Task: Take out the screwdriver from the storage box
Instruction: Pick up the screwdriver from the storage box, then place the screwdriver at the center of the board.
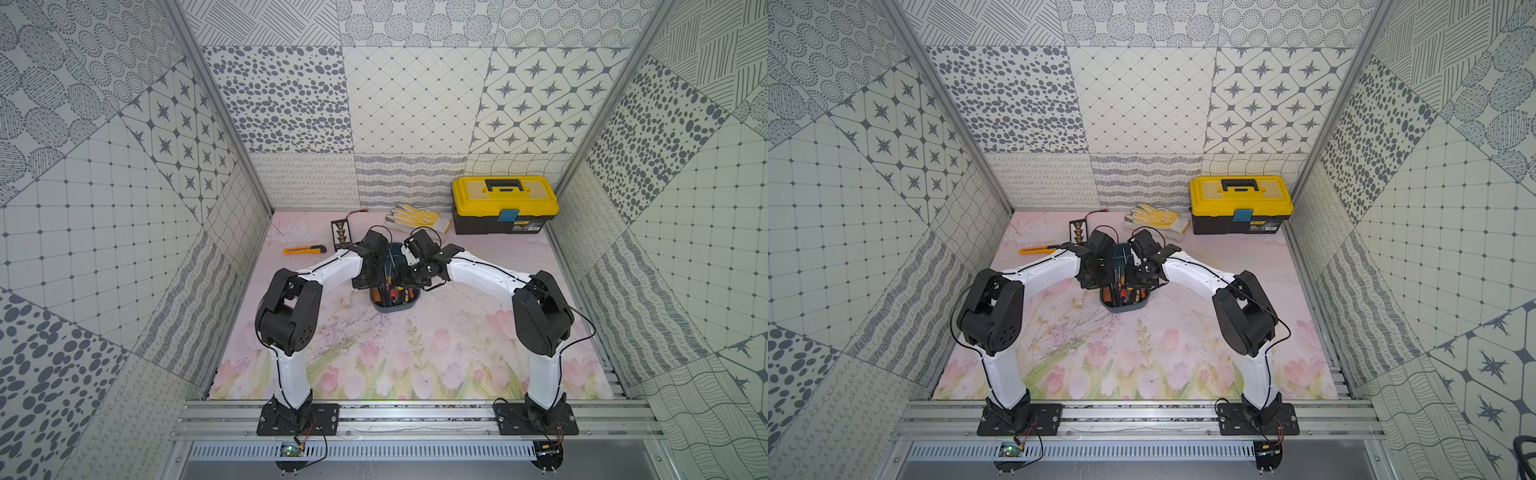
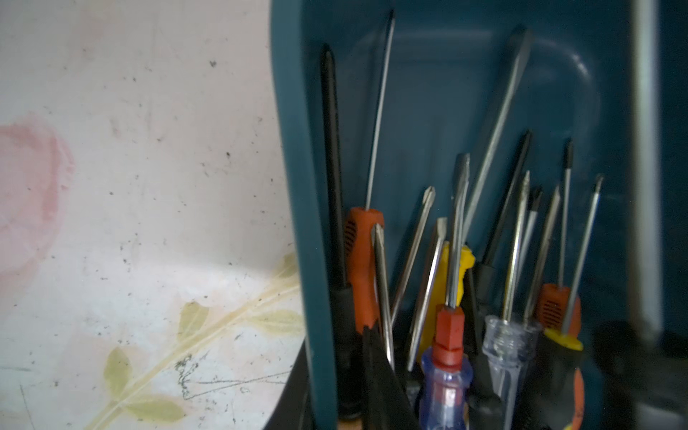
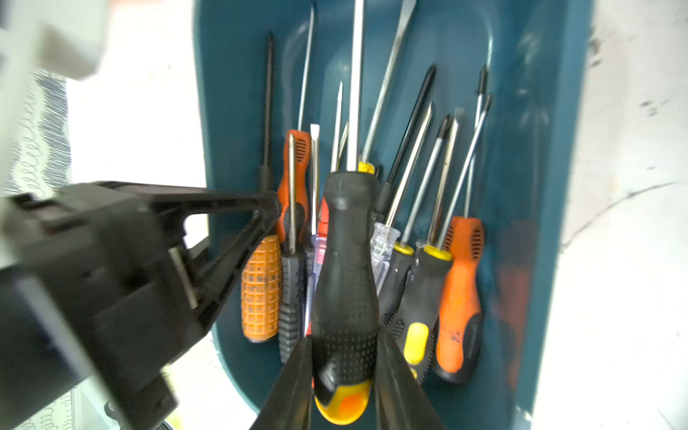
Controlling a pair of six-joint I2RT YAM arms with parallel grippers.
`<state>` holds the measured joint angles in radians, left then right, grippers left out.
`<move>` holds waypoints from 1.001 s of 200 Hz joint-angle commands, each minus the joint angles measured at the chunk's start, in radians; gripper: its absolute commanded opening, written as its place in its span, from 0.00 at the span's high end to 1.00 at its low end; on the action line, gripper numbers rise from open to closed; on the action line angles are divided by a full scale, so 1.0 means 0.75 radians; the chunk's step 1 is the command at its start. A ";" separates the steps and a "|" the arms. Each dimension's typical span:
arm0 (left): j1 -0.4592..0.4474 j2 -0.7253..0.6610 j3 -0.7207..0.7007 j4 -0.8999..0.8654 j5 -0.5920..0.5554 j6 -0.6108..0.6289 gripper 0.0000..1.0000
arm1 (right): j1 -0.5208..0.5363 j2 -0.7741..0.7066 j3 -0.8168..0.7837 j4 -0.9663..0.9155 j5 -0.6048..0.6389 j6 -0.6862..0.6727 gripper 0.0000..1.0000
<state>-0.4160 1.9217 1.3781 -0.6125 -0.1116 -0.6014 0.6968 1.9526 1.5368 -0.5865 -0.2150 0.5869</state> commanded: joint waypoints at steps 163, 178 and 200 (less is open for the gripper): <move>0.034 0.006 0.038 -0.233 -0.126 0.149 1.00 | -0.317 -0.289 -0.318 -0.201 0.409 -0.338 1.00; 0.048 0.011 0.044 -0.241 -0.125 0.150 1.00 | -0.323 -0.278 -0.355 -0.199 0.415 -0.326 1.00; 0.058 0.011 0.047 -0.231 -0.086 0.155 1.00 | -0.322 -0.265 -0.399 -0.200 0.415 -0.324 1.00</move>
<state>-0.3901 1.9232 1.3998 -0.6533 -0.1085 -0.5510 0.4583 1.7401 1.2613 -0.7353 0.0586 0.3565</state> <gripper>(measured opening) 0.188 0.288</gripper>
